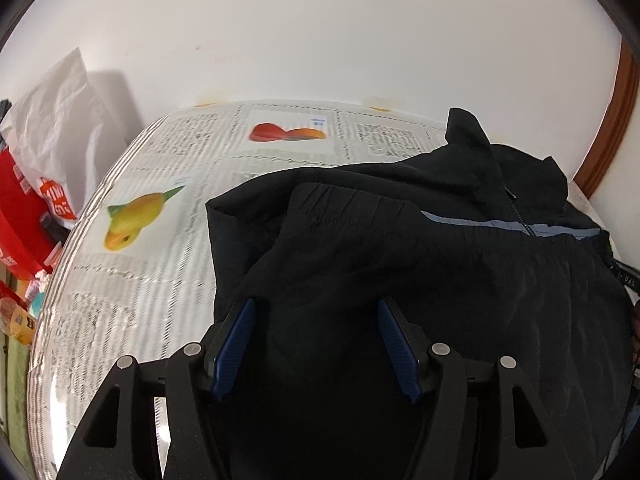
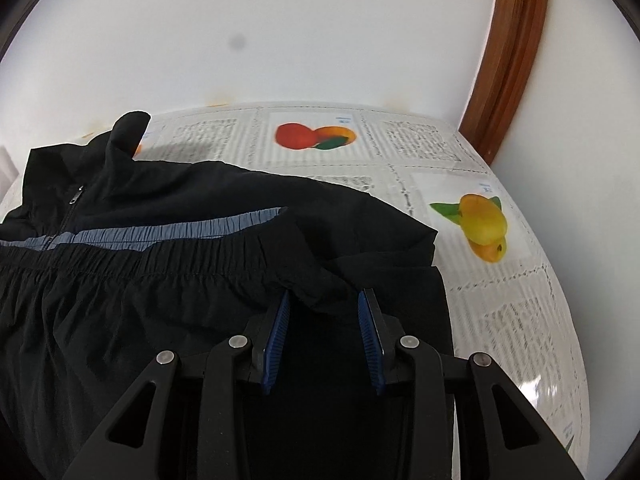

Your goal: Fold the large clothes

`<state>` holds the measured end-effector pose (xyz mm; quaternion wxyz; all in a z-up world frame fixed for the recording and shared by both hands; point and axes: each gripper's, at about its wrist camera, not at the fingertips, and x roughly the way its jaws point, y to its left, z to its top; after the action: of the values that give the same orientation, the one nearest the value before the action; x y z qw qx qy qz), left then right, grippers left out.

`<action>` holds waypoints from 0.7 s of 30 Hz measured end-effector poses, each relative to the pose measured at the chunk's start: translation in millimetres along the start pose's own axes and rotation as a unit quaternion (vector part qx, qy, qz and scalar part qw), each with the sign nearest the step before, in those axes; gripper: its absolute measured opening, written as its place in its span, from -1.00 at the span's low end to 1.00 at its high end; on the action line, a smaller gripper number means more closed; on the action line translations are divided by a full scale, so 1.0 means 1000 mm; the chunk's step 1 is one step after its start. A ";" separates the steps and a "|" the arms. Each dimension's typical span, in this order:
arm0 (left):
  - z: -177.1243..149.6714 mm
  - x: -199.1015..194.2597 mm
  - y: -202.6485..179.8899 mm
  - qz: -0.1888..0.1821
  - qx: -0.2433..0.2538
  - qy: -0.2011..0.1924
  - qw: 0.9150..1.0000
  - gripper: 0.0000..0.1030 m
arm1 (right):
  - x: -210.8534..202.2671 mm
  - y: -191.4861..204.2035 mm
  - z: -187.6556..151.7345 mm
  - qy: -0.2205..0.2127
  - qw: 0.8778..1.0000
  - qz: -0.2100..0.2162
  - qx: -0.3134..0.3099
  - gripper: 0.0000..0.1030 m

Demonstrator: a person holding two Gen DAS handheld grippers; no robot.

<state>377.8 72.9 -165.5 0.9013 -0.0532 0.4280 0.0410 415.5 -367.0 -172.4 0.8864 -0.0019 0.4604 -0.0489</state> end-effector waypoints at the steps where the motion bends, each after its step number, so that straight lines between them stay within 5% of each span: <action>1: 0.001 0.001 -0.003 0.000 0.002 -0.001 1.000 0.19 | 0.002 -0.003 0.001 0.001 1.000 0.002 0.003 -0.34; 12: -0.001 -0.015 -0.005 -0.008 -0.001 0.013 1.000 0.21 | -0.024 -0.024 0.001 -0.023 0.999 0.005 0.043 -0.28; 15: -0.007 -0.033 0.001 -0.024 -0.007 0.014 1.000 0.21 | -0.061 -0.003 -0.003 -0.046 0.999 0.007 0.019 -0.21; 21: -0.044 -0.074 0.022 -0.029 -0.013 0.005 0.999 0.26 | -0.105 0.069 -0.026 -0.045 0.995 0.085 0.005 -0.08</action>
<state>294.8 86.3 -137.6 0.8991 -0.0774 0.4304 0.0203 340.3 -287.7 -105.0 0.9073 0.0395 0.4178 0.0243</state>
